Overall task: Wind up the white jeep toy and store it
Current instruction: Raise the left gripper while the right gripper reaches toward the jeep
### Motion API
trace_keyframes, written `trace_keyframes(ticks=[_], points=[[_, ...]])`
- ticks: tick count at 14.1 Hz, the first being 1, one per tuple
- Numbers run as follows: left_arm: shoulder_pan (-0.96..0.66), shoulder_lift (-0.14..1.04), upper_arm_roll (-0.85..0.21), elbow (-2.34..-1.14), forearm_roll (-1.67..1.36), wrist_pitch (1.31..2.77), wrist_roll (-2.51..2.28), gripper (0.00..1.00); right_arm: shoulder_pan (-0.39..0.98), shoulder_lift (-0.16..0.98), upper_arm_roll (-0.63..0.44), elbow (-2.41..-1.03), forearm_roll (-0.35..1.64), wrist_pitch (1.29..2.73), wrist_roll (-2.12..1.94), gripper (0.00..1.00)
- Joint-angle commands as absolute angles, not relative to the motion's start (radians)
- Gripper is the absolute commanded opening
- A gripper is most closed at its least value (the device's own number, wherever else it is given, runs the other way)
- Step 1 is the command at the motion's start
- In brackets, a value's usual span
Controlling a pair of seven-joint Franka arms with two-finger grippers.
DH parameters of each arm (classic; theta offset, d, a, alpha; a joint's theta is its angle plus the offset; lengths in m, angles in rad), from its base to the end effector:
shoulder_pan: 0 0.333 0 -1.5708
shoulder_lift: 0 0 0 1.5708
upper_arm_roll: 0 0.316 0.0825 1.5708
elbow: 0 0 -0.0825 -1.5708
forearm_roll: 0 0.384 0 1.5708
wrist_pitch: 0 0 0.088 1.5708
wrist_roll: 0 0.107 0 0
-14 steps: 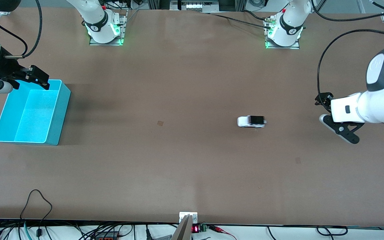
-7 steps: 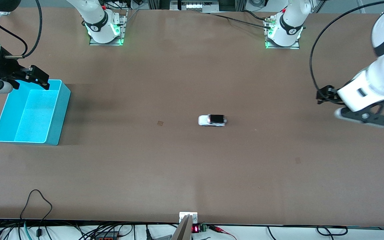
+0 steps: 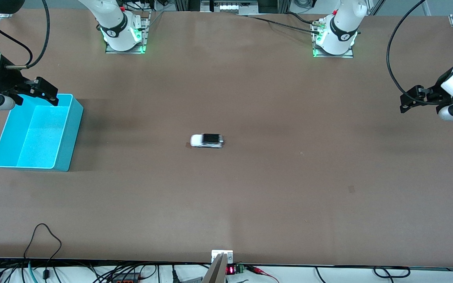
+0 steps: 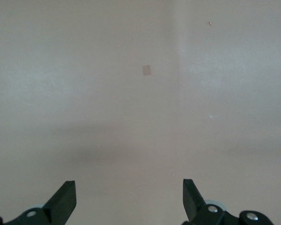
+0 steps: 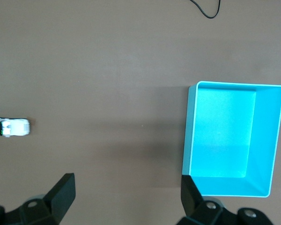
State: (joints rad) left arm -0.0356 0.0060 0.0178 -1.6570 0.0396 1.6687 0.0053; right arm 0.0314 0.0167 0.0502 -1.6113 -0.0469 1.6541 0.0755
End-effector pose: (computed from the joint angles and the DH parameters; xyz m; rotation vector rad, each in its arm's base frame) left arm 0.5630 -0.0062 0.5889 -3.1018 0.0417 -0.0092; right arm 0.5651 0.0413 0.6034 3.0975 0.0145 0.0459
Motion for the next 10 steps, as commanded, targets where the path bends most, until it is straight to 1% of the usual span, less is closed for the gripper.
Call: trace_keyframes(ticks=[1, 4, 10], points=[[-0.057, -0.052, 0.031, -1.735, 0.020, 1.709, 0.001, 1.00, 0.032, 0.005, 0.051, -1.618, -0.037, 1.649, 0.087, 1.00], [-0.025, -0.043, 0.028, -1.735, 0.015, 1.712, 0.150, 1.00, 0.032, 0.005, 0.052, -1.618, -0.037, 1.651, 0.087, 1.00], [-0.017, -0.037, 0.018, -1.718, -0.002, 1.703, 0.167, 1.00, 0.032, 0.005, 0.051, -1.618, -0.037, 1.651, 0.087, 1.00]])
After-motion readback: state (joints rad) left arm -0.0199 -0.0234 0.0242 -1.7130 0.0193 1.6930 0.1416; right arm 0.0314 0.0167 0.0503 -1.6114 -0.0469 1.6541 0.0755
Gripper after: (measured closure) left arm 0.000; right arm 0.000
